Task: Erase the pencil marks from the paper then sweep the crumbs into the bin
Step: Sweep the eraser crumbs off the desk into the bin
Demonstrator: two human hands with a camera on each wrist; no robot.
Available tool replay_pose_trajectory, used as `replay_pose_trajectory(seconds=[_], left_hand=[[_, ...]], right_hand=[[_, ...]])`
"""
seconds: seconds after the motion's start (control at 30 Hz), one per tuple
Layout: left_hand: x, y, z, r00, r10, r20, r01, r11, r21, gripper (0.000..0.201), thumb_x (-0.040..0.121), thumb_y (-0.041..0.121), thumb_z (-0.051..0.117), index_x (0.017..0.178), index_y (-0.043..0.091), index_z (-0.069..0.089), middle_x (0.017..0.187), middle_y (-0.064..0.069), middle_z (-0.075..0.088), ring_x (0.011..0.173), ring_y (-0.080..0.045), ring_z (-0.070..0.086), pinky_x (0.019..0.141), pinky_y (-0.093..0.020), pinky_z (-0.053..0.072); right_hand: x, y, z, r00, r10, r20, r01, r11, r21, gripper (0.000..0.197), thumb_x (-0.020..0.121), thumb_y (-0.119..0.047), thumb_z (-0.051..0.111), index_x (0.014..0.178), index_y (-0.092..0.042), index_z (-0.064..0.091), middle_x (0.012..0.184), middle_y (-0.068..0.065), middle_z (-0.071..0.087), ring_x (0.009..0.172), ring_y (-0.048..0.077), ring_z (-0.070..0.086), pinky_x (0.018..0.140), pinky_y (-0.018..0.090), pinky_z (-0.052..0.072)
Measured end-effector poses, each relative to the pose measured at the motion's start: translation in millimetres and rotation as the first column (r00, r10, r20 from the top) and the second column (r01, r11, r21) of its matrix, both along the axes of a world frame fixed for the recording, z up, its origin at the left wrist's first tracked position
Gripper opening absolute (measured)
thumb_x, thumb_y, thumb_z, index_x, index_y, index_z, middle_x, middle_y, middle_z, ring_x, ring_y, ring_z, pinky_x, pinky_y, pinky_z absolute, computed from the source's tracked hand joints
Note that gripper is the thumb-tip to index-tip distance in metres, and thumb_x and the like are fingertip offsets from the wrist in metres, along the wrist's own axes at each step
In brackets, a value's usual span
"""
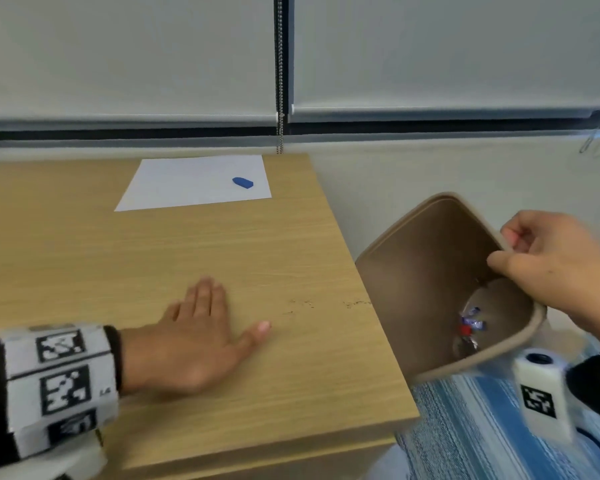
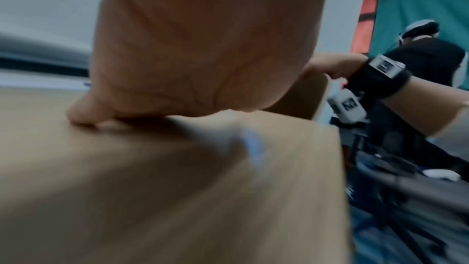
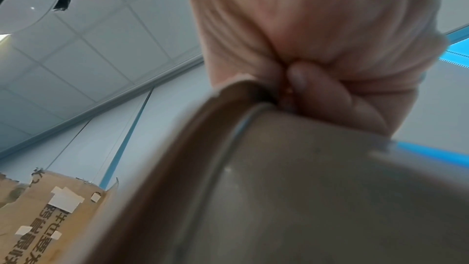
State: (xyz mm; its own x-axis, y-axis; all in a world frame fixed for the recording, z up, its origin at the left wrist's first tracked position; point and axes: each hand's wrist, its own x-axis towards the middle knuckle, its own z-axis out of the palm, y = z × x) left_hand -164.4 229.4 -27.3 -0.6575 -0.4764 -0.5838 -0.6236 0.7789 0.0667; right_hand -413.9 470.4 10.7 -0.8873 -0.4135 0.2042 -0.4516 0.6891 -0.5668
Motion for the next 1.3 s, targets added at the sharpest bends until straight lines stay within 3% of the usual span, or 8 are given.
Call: replay_pose_trajectory(seconds=[0.13, 0.27, 0.33, 0.43, 0.6, 0.77, 1.07, 1.3], left_hand=[[-40.1, 62.3, -7.6, 0.987, -0.155, -0.036, 0.155, 0.988, -0.002, 0.111, 0.064, 0.082, -0.011, 0.139, 0.004, -0.035, 0.144, -0.019, -0.044, 0.137, -0.032, -0.038, 0.117, -0.048, -0.014], [-122.9, 120.2, -9.7, 0.890, -0.407, -0.205, 0.429, 0.900, 0.077, 0.146, 0.026, 0.085, -0.028, 0.148, 0.004, -0.024, 0.154, -0.019, -0.031, 0.142, -0.032, -0.028, 0.117, -0.052, -0.009], [-133.4, 124.8, -1.6, 0.849, -0.452, -0.273, 0.493, 0.865, 0.100, 0.147, 0.032, 0.089, -0.027, 0.150, 0.003, -0.018, 0.158, -0.017, -0.023, 0.147, -0.029, -0.018, 0.119, -0.043, -0.004], [-109.6, 98.6, 5.6, 0.868, -0.361, -0.342, 0.408, 0.910, 0.075, 0.103, 0.082, 0.078, 0.003, 0.149, 0.003, -0.021, 0.157, -0.015, -0.027, 0.146, -0.025, -0.022, 0.119, -0.038, -0.008], [-17.2, 20.4, 5.6, 0.993, -0.090, -0.078, 0.084, 0.993, -0.078, 0.109, 0.066, 0.085, -0.013, 0.142, 0.010, -0.033, 0.152, -0.010, -0.038, 0.141, -0.015, -0.030, 0.116, -0.029, -0.011], [10.4, 5.7, 10.0, 0.994, -0.062, 0.089, 0.072, 0.990, -0.124, 0.129, 0.037, 0.088, -0.034, 0.139, 0.010, -0.037, 0.149, -0.010, -0.041, 0.138, -0.016, -0.033, 0.115, -0.031, -0.013], [-124.7, 135.7, 6.2, 0.823, -0.544, -0.165, 0.563, 0.820, 0.108, 0.118, 0.058, 0.080, -0.003, 0.148, 0.006, -0.025, 0.154, -0.011, -0.035, 0.143, -0.022, -0.031, 0.118, -0.041, -0.012], [-41.4, 51.9, 10.7, 0.974, -0.213, 0.074, 0.218, 0.973, -0.070, 0.102, 0.069, 0.081, -0.009, 0.140, 0.014, -0.037, 0.147, -0.004, -0.045, 0.138, -0.015, -0.037, 0.115, -0.027, -0.016]], right_hand=[[3.7, -6.6, -1.3, 0.999, 0.027, -0.029, -0.027, 1.000, -0.005, 0.018, 0.071, 0.001, 0.069, 0.069, -0.009, 0.054, 0.057, 0.010, 0.052, 0.055, 0.027, 0.048, 0.057, 0.031, 0.039], [6.4, -3.5, -2.5, 0.999, 0.034, -0.038, -0.035, 0.999, -0.017, 0.017, 0.073, 0.000, 0.070, 0.071, -0.009, 0.055, 0.061, 0.013, 0.055, 0.059, 0.030, 0.052, 0.058, 0.034, 0.043], [3.6, 3.3, -5.6, 0.999, 0.019, -0.036, -0.020, 0.999, -0.037, 0.018, 0.072, 0.001, 0.070, 0.070, -0.010, 0.055, 0.061, 0.015, 0.056, 0.060, 0.033, 0.054, 0.062, 0.040, 0.048], [-1.6, 13.3, -13.3, 1.000, -0.012, -0.006, 0.012, 0.998, -0.065, 0.018, 0.071, 0.000, 0.070, 0.069, -0.010, 0.055, 0.057, 0.012, 0.053, 0.056, 0.029, 0.050, 0.061, 0.037, 0.045], [-10.3, 16.2, -20.2, 1.000, -0.009, 0.020, 0.011, 0.997, -0.083, 0.018, 0.071, -0.001, 0.070, 0.069, -0.010, 0.054, 0.055, 0.008, 0.050, 0.056, 0.029, 0.048, 0.066, 0.045, 0.050], [-5.2, 12.6, -18.2, 1.000, 0.009, 0.020, -0.007, 0.995, -0.095, 0.018, 0.058, -0.024, 0.069, 0.073, -0.024, 0.059, 0.048, -0.001, 0.056, 0.054, 0.030, 0.051, 0.050, 0.041, 0.046], [-11.4, 5.8, -21.0, 0.999, 0.039, -0.003, -0.039, 0.997, -0.068, 0.020, 0.069, -0.014, 0.074, 0.069, -0.020, 0.055, 0.059, 0.010, 0.056, 0.057, 0.030, 0.056, 0.061, 0.046, 0.057], [-19.1, 9.6, -31.0, 0.998, 0.037, 0.051, -0.027, 0.983, -0.182, 0.031, 0.049, -0.030, 0.060, 0.075, -0.046, 0.058, 0.047, -0.004, 0.055, 0.051, 0.023, 0.047, 0.054, 0.036, 0.046]])
